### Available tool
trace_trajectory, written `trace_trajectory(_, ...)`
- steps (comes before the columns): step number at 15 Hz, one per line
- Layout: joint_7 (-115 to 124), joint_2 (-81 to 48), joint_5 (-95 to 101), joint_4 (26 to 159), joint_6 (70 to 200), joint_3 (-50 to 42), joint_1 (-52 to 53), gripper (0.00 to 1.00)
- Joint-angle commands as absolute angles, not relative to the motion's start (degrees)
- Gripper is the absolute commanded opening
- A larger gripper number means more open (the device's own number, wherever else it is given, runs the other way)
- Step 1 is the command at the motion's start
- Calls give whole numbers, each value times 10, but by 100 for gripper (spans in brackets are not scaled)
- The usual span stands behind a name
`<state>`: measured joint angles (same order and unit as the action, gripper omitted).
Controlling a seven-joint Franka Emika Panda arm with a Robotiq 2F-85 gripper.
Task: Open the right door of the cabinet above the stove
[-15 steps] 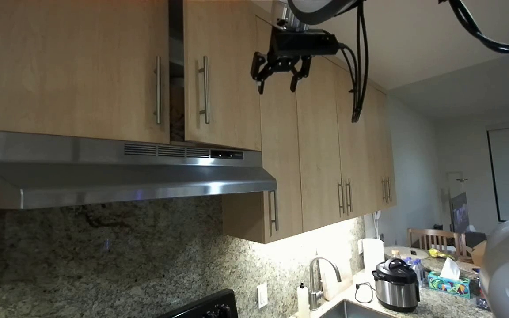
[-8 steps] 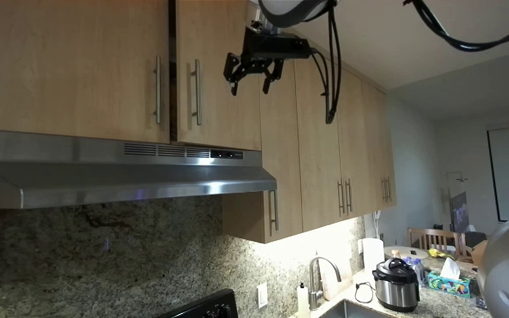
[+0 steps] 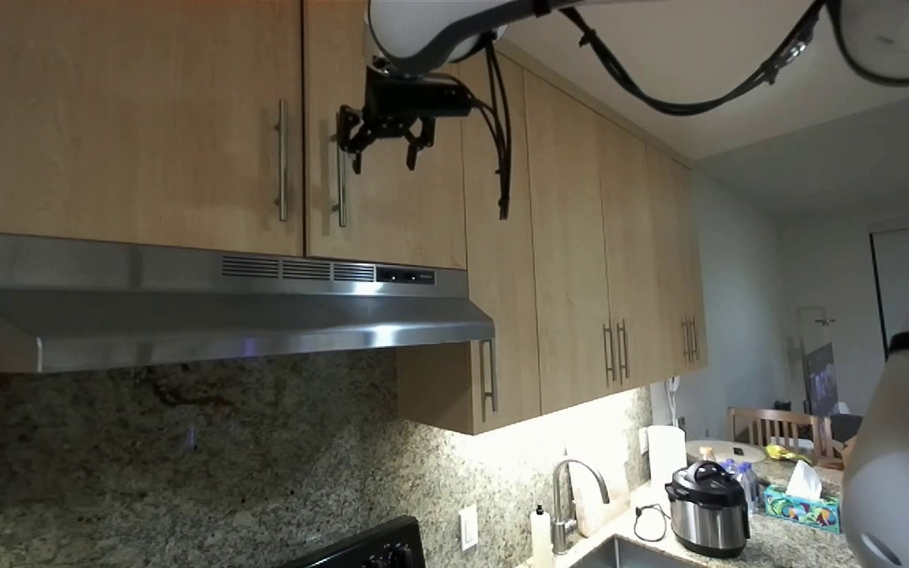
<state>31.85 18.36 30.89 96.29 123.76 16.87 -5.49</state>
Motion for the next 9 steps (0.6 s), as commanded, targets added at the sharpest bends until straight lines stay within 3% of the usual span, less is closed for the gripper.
trace_trajectory(1, 325, 88, 360, 849, 1195, 188, -48, 100)
trace_trajectory(9, 312, -42, 443, 673, 1092, 159, 59, 100)
